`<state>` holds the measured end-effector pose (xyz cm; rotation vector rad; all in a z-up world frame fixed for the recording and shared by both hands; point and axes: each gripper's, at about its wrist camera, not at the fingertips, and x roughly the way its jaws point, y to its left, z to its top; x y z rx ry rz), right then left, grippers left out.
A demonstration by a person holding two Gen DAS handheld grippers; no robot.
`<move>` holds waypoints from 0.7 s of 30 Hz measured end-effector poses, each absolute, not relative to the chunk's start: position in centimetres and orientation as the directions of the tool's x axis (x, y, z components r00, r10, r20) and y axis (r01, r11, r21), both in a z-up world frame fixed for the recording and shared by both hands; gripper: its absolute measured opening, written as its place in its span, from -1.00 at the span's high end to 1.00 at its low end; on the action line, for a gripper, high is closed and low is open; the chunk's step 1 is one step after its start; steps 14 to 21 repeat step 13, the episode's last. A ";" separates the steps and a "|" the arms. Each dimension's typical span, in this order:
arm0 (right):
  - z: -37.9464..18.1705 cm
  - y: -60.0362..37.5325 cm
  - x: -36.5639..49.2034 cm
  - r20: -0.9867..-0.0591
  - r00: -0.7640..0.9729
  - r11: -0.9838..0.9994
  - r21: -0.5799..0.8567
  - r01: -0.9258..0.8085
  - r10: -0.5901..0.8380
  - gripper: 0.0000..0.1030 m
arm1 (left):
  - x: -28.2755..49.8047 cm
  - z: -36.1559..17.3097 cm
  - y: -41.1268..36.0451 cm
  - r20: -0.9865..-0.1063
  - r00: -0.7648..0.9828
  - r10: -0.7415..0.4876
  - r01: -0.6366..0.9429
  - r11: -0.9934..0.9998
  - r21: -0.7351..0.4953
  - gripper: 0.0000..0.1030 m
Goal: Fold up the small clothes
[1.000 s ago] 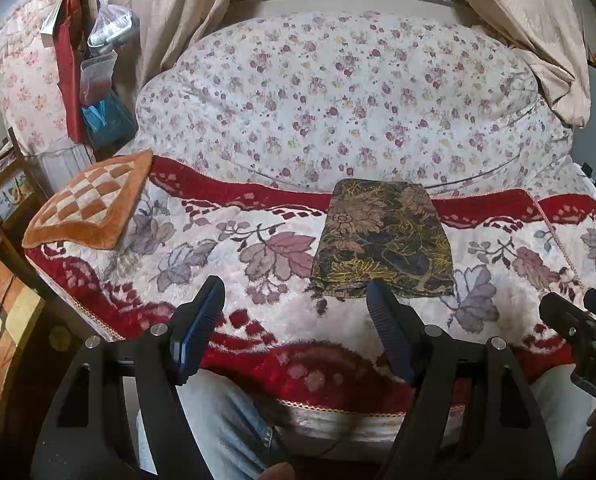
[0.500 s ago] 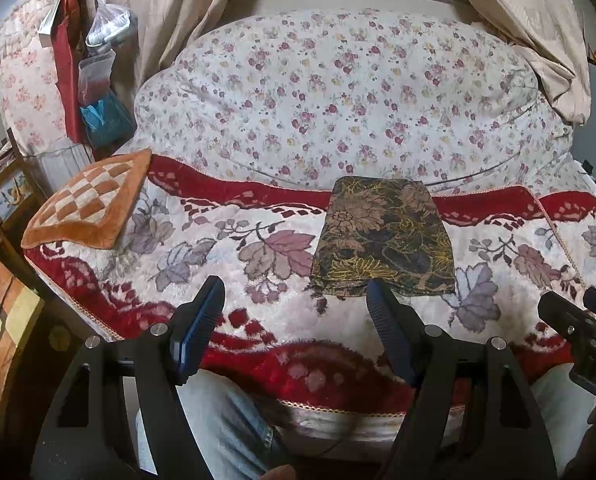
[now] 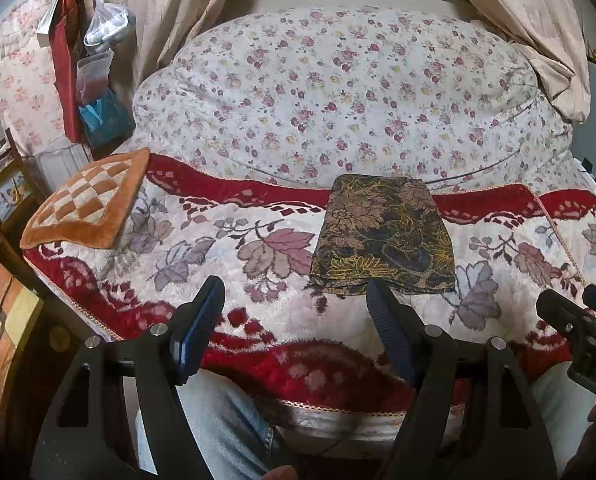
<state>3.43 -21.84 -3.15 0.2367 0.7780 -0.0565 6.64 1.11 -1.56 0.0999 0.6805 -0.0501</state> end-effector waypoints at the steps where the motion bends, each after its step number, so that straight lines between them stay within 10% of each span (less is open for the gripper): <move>1: -3.2 -21.9 3.5 -0.701 0.712 0.972 0.190 0.136 0.038 -0.77 | 6.7 -1.6 1.1 -0.631 0.776 -0.014 0.080 0.994 0.076 -0.44; 21: -3.1 -22.0 3.4 -0.703 0.710 0.972 0.189 0.137 0.037 -0.77 | 6.8 -1.5 1.5 -0.622 0.783 -0.014 0.085 0.993 0.084 -0.44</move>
